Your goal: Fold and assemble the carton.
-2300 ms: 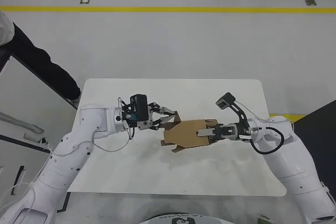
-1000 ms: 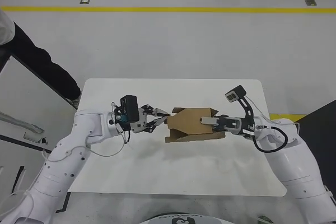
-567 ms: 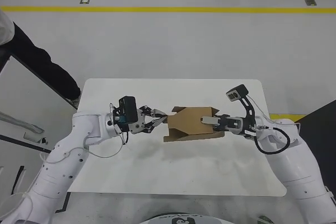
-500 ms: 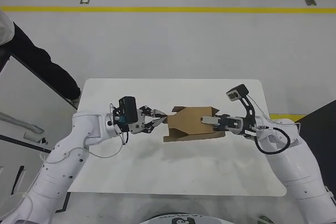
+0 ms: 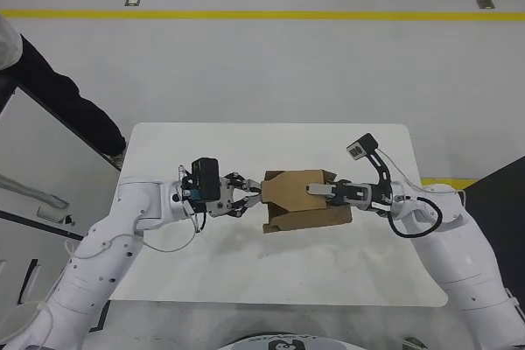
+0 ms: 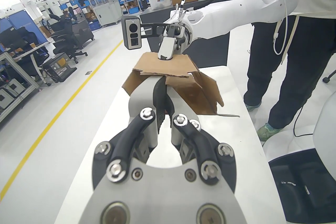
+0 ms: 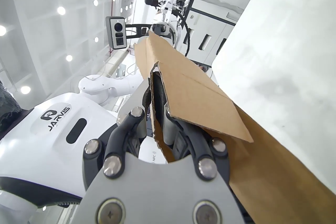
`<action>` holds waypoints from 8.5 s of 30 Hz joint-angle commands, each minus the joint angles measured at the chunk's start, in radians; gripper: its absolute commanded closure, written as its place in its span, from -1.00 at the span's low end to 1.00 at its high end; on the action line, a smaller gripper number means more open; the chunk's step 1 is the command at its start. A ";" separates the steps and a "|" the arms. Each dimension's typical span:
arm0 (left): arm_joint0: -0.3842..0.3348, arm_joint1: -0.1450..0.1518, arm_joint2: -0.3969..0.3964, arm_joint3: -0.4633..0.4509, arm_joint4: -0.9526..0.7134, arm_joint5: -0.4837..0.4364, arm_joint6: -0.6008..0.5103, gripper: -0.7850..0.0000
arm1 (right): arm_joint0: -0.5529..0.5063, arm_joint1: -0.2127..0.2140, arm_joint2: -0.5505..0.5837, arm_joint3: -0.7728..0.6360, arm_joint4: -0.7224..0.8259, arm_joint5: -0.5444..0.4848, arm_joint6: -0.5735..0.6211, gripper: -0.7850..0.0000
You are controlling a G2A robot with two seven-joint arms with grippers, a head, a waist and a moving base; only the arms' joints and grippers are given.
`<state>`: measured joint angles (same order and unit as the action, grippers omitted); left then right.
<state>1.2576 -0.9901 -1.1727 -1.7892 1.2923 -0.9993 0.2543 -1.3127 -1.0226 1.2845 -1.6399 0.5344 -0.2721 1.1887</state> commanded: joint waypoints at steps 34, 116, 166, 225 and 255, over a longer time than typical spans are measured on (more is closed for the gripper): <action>-0.048 -0.013 0.063 -0.023 0.068 0.036 0.016 1.00 | -0.028 0.010 0.000 -0.024 -0.022 0.041 -0.021 1.00; -0.031 -0.016 0.024 0.009 0.035 0.028 0.078 1.00 | -0.004 -0.039 -0.008 0.083 0.290 -0.117 0.050 1.00; -0.027 -0.024 0.065 -0.013 0.046 0.013 0.111 1.00 | -0.033 -0.052 -0.022 0.040 0.236 -0.060 -0.024 1.00; 0.040 -0.004 -0.080 -0.043 0.131 0.140 0.099 1.00 | -0.069 -0.068 -0.045 0.112 0.555 0.343 0.019 1.00; -0.020 -0.015 0.020 -0.056 0.180 0.088 0.162 1.00 | -0.047 -0.088 -0.104 0.150 0.662 0.505 0.084 1.00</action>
<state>1.2385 -1.0060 -1.1539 -1.8428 1.4649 -0.9084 0.4131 -1.3601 -1.1105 1.1805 -1.4905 1.1973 0.2329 1.2754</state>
